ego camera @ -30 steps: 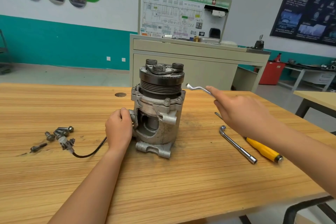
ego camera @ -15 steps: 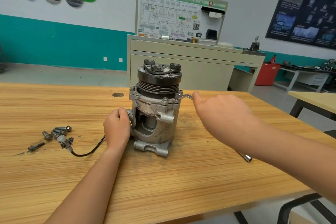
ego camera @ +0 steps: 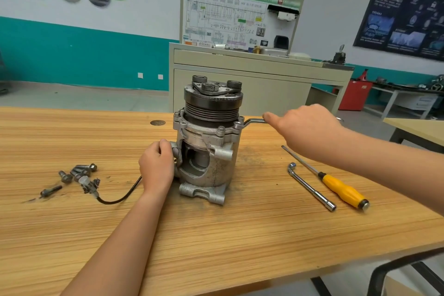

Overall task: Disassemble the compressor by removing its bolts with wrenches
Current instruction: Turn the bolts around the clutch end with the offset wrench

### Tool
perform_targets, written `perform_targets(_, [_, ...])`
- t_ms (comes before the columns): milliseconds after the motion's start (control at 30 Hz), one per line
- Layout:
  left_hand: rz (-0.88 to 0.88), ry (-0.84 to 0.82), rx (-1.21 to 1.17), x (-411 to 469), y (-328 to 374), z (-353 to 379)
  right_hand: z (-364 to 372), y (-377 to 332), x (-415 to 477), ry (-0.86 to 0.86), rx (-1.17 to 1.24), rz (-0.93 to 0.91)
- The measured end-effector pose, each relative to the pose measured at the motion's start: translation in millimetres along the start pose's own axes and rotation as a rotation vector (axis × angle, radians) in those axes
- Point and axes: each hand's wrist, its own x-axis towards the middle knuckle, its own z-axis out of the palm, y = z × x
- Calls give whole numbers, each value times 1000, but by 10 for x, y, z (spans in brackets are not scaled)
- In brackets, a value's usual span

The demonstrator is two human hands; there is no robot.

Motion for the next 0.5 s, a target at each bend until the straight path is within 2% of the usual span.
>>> perform_targets(67, [11,-4,2,6,-14,1,190,14,101,93,116,17])
perform_targets(167, [37,-11,15,24,-34,-3,408,-105,354,425,284,78])
perform_targets(233, [37,-15,1,23,-44,-7,443,-226,534,561,342,103])
perform_targets(333, [18,-31,-17,27,-51,-15,494,-307,630,571,431,70])
perform_targets(400, [5,-40,-32,33,-64,-15,504,-260,569,539,560,136])
perform_targets(500, [-21,-63,-41,47,-70,-6,366,-247,304,484,1132,485])
